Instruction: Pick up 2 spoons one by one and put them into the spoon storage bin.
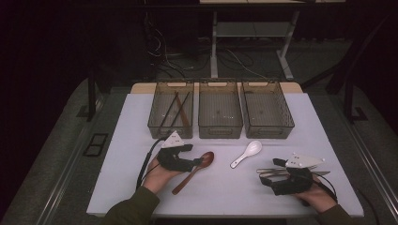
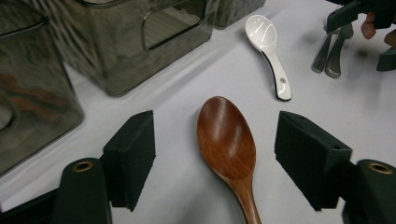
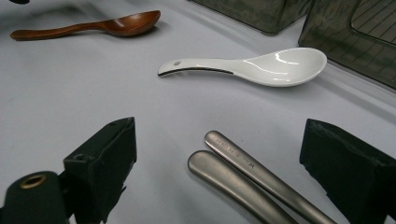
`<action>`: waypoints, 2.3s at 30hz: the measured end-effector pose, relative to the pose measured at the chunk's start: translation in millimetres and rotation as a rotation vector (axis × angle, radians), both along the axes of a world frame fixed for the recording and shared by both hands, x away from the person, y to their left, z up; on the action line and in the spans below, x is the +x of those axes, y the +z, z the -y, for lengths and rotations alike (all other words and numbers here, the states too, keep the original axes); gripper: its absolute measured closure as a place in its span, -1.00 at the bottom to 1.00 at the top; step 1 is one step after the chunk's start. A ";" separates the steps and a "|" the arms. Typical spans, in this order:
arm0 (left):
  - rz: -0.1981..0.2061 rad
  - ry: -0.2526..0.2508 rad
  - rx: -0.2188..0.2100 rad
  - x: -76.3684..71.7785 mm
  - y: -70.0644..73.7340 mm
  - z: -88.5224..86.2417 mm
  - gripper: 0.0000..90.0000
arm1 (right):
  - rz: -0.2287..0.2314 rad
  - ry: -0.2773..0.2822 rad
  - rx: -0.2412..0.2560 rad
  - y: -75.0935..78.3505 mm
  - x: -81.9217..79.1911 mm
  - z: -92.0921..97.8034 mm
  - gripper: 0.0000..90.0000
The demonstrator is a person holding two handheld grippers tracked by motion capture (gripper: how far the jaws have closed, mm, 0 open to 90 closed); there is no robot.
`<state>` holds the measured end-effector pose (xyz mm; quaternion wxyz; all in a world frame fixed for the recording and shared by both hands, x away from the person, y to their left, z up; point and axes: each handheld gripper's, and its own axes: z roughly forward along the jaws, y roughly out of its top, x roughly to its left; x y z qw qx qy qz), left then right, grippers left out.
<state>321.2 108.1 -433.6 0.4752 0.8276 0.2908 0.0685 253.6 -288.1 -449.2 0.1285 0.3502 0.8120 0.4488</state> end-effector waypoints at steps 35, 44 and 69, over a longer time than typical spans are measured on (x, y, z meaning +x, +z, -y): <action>-0.078 -0.049 0.180 42.0 -8.7 54.7 0.98 | -0.003 -0.001 0.004 0.0 -0.1 0.8 -0.76; -0.093 -0.113 0.179 39.1 -10.0 72.8 0.98 | -0.001 0.000 0.003 0.3 -0.3 1.1 -0.76; -0.109 -0.053 0.159 7.3 -8.7 36.7 -0.02 | 0.005 -0.002 0.003 0.8 -0.7 2.7 -0.76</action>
